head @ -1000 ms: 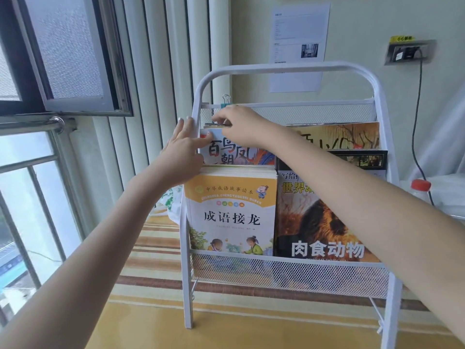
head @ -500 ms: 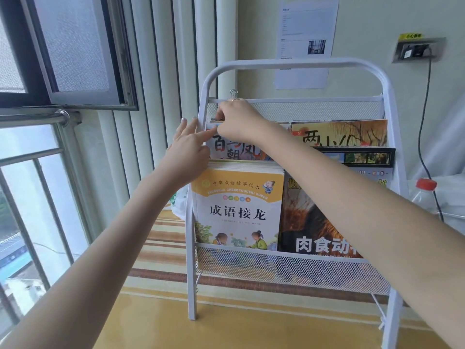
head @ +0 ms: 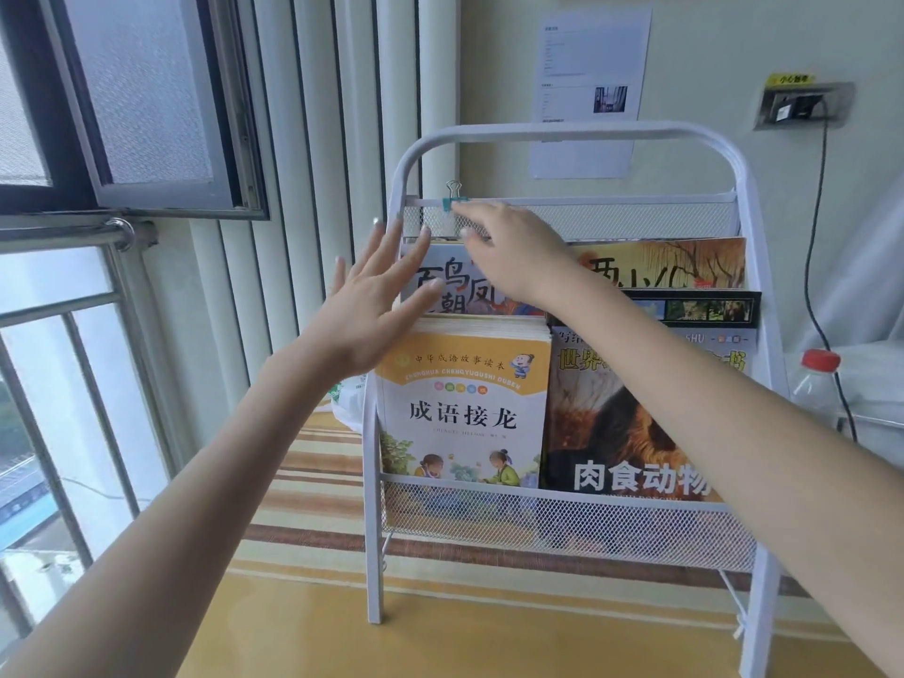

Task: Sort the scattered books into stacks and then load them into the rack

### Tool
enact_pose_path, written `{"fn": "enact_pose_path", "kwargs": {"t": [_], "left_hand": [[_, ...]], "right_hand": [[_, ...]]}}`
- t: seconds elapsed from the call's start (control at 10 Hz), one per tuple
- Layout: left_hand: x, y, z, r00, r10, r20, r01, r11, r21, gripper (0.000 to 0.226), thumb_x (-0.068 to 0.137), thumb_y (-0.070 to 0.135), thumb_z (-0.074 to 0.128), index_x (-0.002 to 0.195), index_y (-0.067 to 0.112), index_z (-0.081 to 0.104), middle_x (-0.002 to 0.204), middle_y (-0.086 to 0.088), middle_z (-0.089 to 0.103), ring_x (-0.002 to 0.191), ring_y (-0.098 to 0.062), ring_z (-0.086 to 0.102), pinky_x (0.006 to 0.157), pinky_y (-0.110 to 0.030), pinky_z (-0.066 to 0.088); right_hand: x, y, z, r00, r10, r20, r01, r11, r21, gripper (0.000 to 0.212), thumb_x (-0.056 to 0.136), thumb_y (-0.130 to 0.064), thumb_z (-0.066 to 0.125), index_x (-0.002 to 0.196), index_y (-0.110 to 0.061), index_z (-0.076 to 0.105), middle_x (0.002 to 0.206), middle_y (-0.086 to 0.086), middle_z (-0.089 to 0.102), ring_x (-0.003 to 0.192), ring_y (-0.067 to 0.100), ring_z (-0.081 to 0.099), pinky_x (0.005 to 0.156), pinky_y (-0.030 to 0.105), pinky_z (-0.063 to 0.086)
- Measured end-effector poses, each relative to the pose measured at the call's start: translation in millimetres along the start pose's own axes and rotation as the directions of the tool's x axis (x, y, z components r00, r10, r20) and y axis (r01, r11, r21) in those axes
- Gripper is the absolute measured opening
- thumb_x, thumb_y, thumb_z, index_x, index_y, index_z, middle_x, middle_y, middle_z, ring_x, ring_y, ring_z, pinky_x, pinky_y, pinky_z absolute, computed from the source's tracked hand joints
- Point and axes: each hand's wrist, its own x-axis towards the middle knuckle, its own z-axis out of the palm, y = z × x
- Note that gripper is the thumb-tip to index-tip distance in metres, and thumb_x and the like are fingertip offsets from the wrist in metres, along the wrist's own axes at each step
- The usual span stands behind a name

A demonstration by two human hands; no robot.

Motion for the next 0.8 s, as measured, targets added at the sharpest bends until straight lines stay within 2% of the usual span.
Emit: {"fn": "enact_pose_path", "kwargs": {"t": [0.1, 0.2, 0.3, 0.4, 0.5, 0.6, 0.7, 0.8], "left_hand": [[-13, 22, 0, 0.929, 0.203, -0.311, -0.145, 0.969, 0.200, 0.062, 0.094, 0.050, 0.021, 0.138, 0.016, 0.049, 0.151, -0.006, 0.034, 0.145, -0.016, 0.022, 0.119, -0.042, 0.014], [-25, 53, 24, 0.856, 0.333, -0.396, -0.262, 0.939, 0.223, 0.051, 0.095, 0.036, 0.030, 0.122, 0.009, 0.065, 0.126, -0.008, 0.062, 0.127, -0.024, 0.051, 0.109, -0.038, 0.036], [-25, 60, 64, 0.897, 0.292, -0.333, -0.187, 0.931, 0.313, 0.053, 0.097, 0.040, 0.029, 0.128, 0.010, 0.060, 0.121, -0.005, 0.066, 0.121, -0.025, 0.056, 0.103, -0.039, 0.038], [-13, 53, 81, 0.860, 0.307, -0.408, -0.152, 0.916, 0.370, 0.050, 0.100, 0.034, 0.027, 0.127, 0.008, 0.059, 0.113, -0.005, 0.067, 0.112, -0.027, 0.060, 0.101, -0.040, 0.037], [-18, 51, 93, 0.797, 0.296, -0.527, -0.084, 0.918, 0.388, 0.052, 0.100, 0.034, 0.025, 0.140, 0.007, 0.045, 0.139, -0.009, 0.051, 0.134, -0.024, 0.041, 0.113, -0.042, 0.025], [-41, 43, 119, 0.798, 0.230, -0.557, 0.004, 0.923, 0.386, 0.062, 0.099, 0.041, 0.018, 0.152, 0.010, 0.008, 0.159, -0.010, 0.011, 0.148, -0.020, 0.001, 0.118, -0.048, 0.004], [-49, 42, 127, 0.843, 0.212, -0.494, -0.017, 0.929, 0.370, 0.062, 0.099, 0.041, 0.014, 0.152, 0.010, 0.003, 0.156, -0.016, 0.015, 0.148, -0.021, -0.006, 0.117, -0.051, 0.003], [-59, 56, 112, 0.846, 0.073, -0.528, -0.010, 0.993, 0.121, 0.061, 0.100, 0.038, 0.020, 0.150, 0.004, 0.010, 0.157, -0.014, 0.017, 0.147, -0.024, -0.001, 0.118, -0.052, 0.005]], "right_hand": [[-31, 15, -8, 0.996, 0.019, -0.087, -0.024, 0.998, -0.051, 0.044, 0.103, -0.030, 0.026, 0.143, -0.019, 0.038, 0.149, -0.004, 0.037, 0.140, 0.010, 0.028, 0.117, 0.036, 0.010], [-84, 31, -4, 0.913, 0.049, -0.405, -0.060, 0.998, -0.014, 0.042, 0.101, -0.031, 0.027, 0.131, -0.017, 0.054, 0.135, -0.001, 0.054, 0.131, 0.015, 0.044, 0.114, 0.037, 0.019], [-116, 60, 22, 0.927, 0.046, -0.372, -0.142, 0.961, -0.236, 0.045, 0.100, -0.034, 0.023, 0.139, -0.021, 0.044, 0.144, -0.002, 0.044, 0.137, 0.017, 0.035, 0.116, 0.041, 0.014], [-114, 81, 35, 0.963, 0.035, -0.267, -0.137, 0.917, -0.374, 0.049, 0.101, -0.035, 0.019, 0.149, -0.025, 0.021, 0.155, -0.004, 0.024, 0.144, 0.015, 0.016, 0.117, 0.042, 0.003], [-123, 84, 35, 0.945, 0.038, -0.326, -0.163, 0.917, -0.364, 0.052, 0.100, -0.038, 0.018, 0.150, -0.025, 0.009, 0.157, -0.008, 0.009, 0.145, 0.012, 0.005, 0.116, 0.048, -0.005], [-152, 88, 57, 0.954, 0.044, -0.298, -0.172, 0.891, -0.419, 0.056, 0.099, -0.042, 0.014, 0.150, -0.025, 0.000, 0.158, -0.007, -0.001, 0.146, 0.011, -0.002, 0.114, 0.057, -0.003], [-152, 86, 58, 0.982, 0.059, -0.180, -0.128, 0.907, -0.401, 0.057, 0.098, -0.043, 0.013, 0.150, -0.025, -0.004, 0.159, -0.006, 0.000, 0.144, 0.008, -0.008, 0.113, 0.060, 0.001], [-162, 63, 34, 0.947, 0.155, -0.283, -0.170, 0.985, -0.027, 0.056, 0.099, -0.040, 0.020, 0.150, -0.026, 0.000, 0.158, -0.010, 0.005, 0.144, 0.004, -0.004, 0.115, 0.055, -0.002]]}}
